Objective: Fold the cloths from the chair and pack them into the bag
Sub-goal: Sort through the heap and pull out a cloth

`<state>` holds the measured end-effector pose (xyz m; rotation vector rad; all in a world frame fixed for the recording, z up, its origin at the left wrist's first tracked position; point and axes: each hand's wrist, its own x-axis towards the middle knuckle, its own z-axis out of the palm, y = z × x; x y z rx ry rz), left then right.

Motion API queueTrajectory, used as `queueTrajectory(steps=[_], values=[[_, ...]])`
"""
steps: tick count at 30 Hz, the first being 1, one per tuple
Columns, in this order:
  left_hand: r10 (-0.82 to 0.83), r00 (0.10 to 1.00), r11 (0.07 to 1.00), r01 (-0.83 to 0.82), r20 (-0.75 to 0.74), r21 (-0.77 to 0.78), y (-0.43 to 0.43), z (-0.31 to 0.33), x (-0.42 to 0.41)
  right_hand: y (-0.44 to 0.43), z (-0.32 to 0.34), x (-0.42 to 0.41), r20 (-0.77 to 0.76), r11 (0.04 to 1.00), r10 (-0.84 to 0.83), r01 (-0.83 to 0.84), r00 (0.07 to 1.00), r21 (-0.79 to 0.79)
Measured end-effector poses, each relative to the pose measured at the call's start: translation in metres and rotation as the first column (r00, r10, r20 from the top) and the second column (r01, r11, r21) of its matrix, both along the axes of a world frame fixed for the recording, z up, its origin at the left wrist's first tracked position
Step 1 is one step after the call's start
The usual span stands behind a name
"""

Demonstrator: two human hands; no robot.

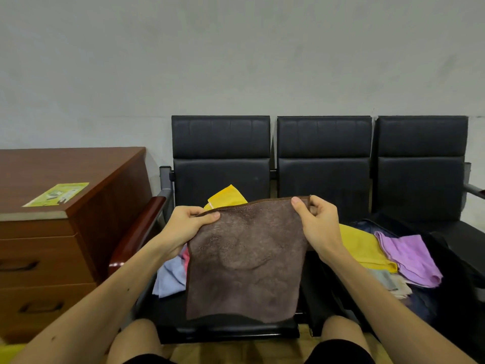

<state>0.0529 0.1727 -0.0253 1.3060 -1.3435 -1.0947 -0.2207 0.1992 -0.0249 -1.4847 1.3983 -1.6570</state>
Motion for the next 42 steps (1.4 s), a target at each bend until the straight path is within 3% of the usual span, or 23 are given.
queueTrajectory(steps=[3,17,19,23,26,28,32,34,37,39,40,42], values=[[-0.045,0.997,0.999,0.046,-0.057,0.027,0.007,0.004,-0.015,0.008,-0.005,0.014,-0.055,0.999,0.036,-0.037,0.998,-0.013],[-0.128,0.991,0.989,0.126,-0.031,-0.072,0.021,0.012,-0.067,0.032,-0.014,0.062,-0.196,0.981,0.16,-0.177,0.968,-0.075],[-0.157,0.987,0.987,0.155,-0.04,-0.046,0.025,0.014,-0.07,0.033,-0.013,0.064,-0.203,0.981,0.157,-0.177,0.966,-0.084],[-0.219,0.957,0.967,0.239,-0.192,0.089,0.026,0.017,-0.07,0.034,-0.013,0.061,-0.276,0.979,0.147,-0.18,0.95,-0.096],[-0.31,0.935,0.942,0.327,-0.174,0.08,0.03,0.019,-0.071,0.035,-0.015,0.056,-0.36,0.965,0.215,-0.254,0.908,-0.064],[-0.35,0.923,0.93,0.363,-0.159,0.061,0.031,0.019,-0.066,0.034,-0.012,0.051,-0.329,0.927,0.353,-0.375,0.876,-0.002],[-0.414,0.91,0.909,0.415,-0.039,0.027,0.026,0.017,-0.057,0.03,0.01,0.039,-0.093,0.869,0.492,-0.483,0.865,0.104],[-0.42,0.908,0.907,0.42,-0.007,0.026,0.027,0.021,-0.053,0.03,0.021,0.034,-0.027,0.892,0.452,-0.451,0.892,0.029],[-0.462,0.883,0.886,0.463,0.082,0.005,0.025,0.031,-0.045,0.022,0.016,0.019,0.056,0.972,0.223,-0.218,0.973,-0.088],[-0.479,0.871,0.875,0.484,0.11,-0.02,0.023,0.036,-0.039,0.014,0.002,0.008,0.005,0.974,0.224,-0.225,0.974,0.023],[-0.489,0.863,0.867,0.497,0.124,-0.041,0.022,0.039,-0.037,0.012,-0.007,0.002,-0.031,0.927,0.349,-0.34,0.937,0.158],[-0.519,0.838,0.843,0.534,0.169,-0.059,0.021,0.044,-0.034,0.015,-0.013,-0.007,0.083,0.651,0.653,-0.614,0.753,0.447]])
